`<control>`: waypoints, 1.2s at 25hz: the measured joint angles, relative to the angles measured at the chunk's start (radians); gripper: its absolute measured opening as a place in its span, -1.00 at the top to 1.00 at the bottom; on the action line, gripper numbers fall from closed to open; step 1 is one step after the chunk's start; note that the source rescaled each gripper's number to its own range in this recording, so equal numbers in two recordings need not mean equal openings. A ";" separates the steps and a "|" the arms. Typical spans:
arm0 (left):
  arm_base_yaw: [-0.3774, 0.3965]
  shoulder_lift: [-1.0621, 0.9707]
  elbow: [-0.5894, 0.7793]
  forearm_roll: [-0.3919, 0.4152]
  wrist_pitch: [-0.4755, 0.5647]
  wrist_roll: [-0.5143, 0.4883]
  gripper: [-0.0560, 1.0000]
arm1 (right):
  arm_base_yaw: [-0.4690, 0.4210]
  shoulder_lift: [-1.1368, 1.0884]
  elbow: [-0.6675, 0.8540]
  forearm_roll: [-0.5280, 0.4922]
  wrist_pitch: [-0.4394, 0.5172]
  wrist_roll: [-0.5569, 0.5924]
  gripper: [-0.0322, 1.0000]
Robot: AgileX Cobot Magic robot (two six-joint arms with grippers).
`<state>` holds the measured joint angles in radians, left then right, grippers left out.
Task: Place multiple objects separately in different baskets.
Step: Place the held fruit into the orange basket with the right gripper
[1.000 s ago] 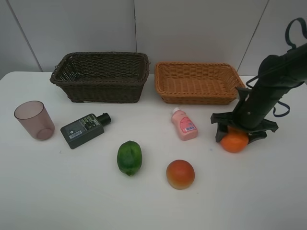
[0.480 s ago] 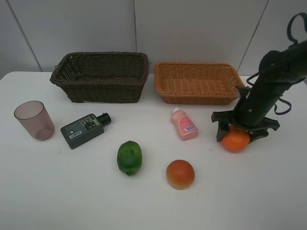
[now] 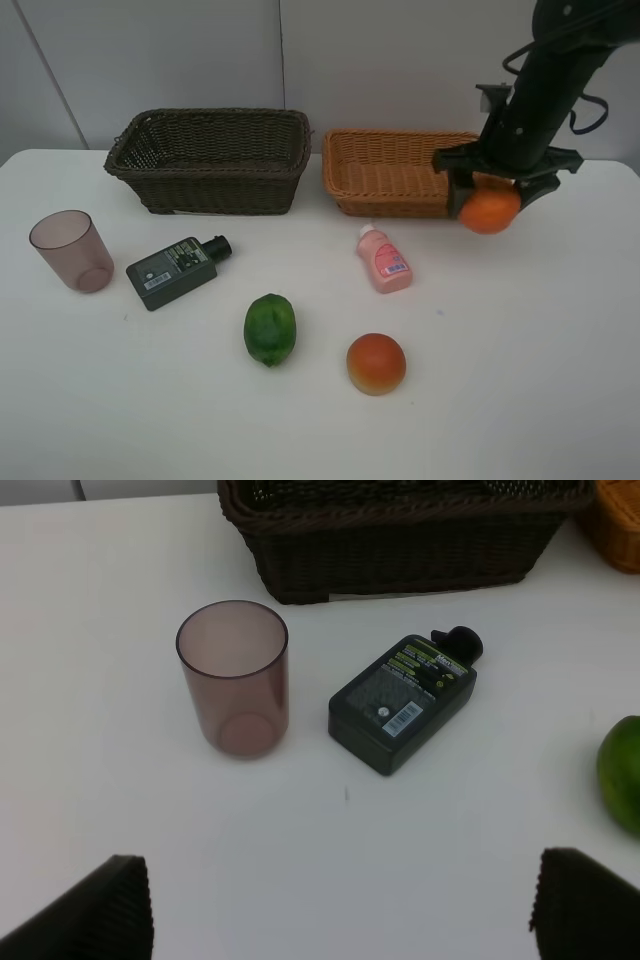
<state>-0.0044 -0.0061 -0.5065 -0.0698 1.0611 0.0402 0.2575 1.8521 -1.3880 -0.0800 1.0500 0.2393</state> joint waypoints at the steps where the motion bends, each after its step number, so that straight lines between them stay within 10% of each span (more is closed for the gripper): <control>1: 0.000 0.000 0.000 0.000 0.000 0.000 -0.97 | 0.009 0.005 -0.035 -0.010 0.001 0.000 -0.03; 12: 0.000 0.000 0.000 0.000 0.000 0.000 -0.97 | 0.055 0.240 -0.363 -0.060 -0.096 0.003 -0.02; 26: 0.000 0.000 0.000 0.000 0.000 0.000 -0.97 | 0.055 0.399 -0.377 -0.101 -0.395 0.056 -0.02; 30: 0.000 0.000 0.000 0.000 0.000 0.000 -0.97 | 0.055 0.399 -0.377 -0.116 -0.428 0.059 -0.67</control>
<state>-0.0044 -0.0061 -0.5065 -0.0698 1.0611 0.0402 0.3129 2.2510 -1.7654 -0.1958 0.6218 0.2980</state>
